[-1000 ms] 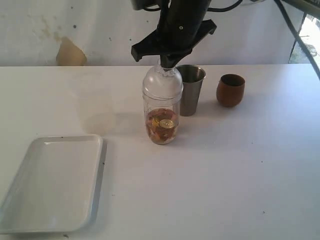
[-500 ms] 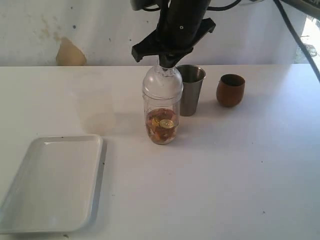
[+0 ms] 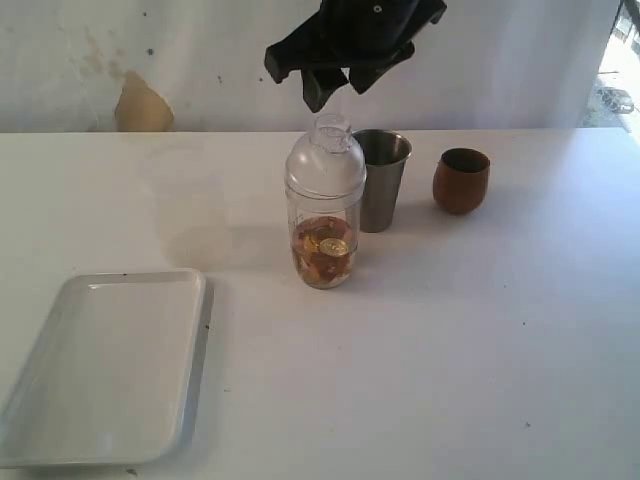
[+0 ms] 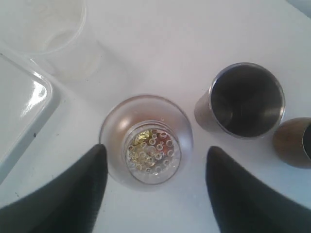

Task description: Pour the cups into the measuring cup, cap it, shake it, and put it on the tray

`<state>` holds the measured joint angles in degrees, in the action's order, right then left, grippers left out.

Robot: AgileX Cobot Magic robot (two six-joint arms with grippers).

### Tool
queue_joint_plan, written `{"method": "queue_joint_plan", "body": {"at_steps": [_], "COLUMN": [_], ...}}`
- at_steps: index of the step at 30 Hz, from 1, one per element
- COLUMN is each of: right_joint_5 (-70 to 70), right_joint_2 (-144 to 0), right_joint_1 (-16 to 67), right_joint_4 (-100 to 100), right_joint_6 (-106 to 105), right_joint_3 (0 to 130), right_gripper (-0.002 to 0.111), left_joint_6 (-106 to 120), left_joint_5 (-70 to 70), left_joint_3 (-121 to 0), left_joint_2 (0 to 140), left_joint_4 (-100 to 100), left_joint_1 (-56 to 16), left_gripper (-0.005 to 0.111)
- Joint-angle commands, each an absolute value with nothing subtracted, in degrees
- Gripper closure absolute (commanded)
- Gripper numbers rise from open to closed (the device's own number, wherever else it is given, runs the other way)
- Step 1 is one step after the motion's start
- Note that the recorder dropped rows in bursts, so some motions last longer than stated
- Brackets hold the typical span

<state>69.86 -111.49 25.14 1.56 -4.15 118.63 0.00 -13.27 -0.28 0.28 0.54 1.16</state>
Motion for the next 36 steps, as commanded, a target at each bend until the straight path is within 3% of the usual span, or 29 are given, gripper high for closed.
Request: {"method": "queue_joint_plan", "body": {"at_steps": [1, 11, 17, 20, 22, 23, 28, 36], "right_joint_5": [70.0, 70.0, 70.0, 70.0, 70.0, 70.0, 70.0, 70.0], "right_joint_2": [-110.2, -112.6, -114.1, -114.4, -114.4, -114.4, -114.4, -114.5], "right_joint_1": [25.1, 25.3, 25.3, 25.3, 25.3, 25.3, 25.3, 25.3], "right_joint_4": [1.7, 2.6, 2.6, 2.6, 2.6, 2.6, 2.6, 2.6], "right_joint_6": [-2.3, -0.7, 0.0, 0.0, 0.0, 0.0, -1.5, -3.0], "right_joint_3": [117.9, 114.6, 114.6, 114.6, 114.6, 114.6, 114.6, 114.7], "right_gripper": [0.04, 0.039, 0.048, 0.058, 0.07, 0.082, 0.108, 0.108], "left_joint_6": [0.0, 0.0, 0.0, 0.0, 0.0, 0.0, 0.0, 0.0], "left_joint_5": [-13.4, -13.4, -13.4, -13.4, -13.4, -13.4, -13.4, -13.4], "left_joint_3": [0.0, 0.0, 0.0, 0.0, 0.0, 0.0, 0.0, 0.0], "left_joint_2": [0.0, 0.0, 0.0, 0.0, 0.0, 0.0, 0.0, 0.0], "left_joint_4": [0.6, 0.6, 0.6, 0.6, 0.6, 0.6, 0.6, 0.6], "left_joint_1": [0.9, 0.9, 0.9, 0.9, 0.9, 0.9, 0.9, 0.9], "left_gripper": [0.107, 0.107, 0.107, 0.107, 0.107, 0.107, 0.107, 0.107]}}
